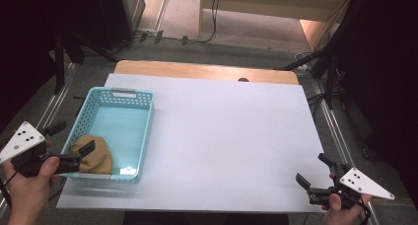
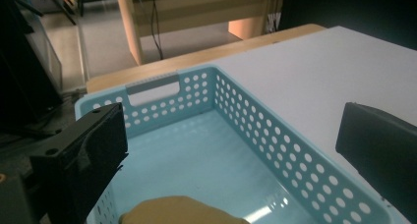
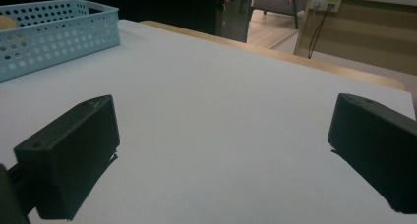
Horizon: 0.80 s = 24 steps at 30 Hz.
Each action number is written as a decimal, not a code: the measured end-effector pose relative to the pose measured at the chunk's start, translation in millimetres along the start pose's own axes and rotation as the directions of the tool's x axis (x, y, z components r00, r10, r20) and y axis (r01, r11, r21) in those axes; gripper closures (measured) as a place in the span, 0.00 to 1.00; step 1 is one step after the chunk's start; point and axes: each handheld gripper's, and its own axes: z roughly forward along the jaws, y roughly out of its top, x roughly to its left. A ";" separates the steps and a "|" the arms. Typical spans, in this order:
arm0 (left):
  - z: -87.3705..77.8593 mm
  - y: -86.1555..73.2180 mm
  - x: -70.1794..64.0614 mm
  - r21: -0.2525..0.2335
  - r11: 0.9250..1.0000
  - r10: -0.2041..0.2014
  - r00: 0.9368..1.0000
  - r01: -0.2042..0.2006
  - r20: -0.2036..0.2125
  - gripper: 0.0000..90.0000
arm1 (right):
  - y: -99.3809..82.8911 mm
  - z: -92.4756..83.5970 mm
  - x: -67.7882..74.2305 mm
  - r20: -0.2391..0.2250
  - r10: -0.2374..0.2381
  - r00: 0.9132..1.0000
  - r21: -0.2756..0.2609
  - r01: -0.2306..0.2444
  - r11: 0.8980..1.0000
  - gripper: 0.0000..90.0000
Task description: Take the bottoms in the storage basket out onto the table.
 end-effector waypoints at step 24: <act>39.0 -33.4 28.7 0.318 0.948 0.021 1.000 -0.023 0.009 0.00 | -0.7 2.9 1.2 -0.006 0.003 1.000 0.021 -0.003 1.000 0.00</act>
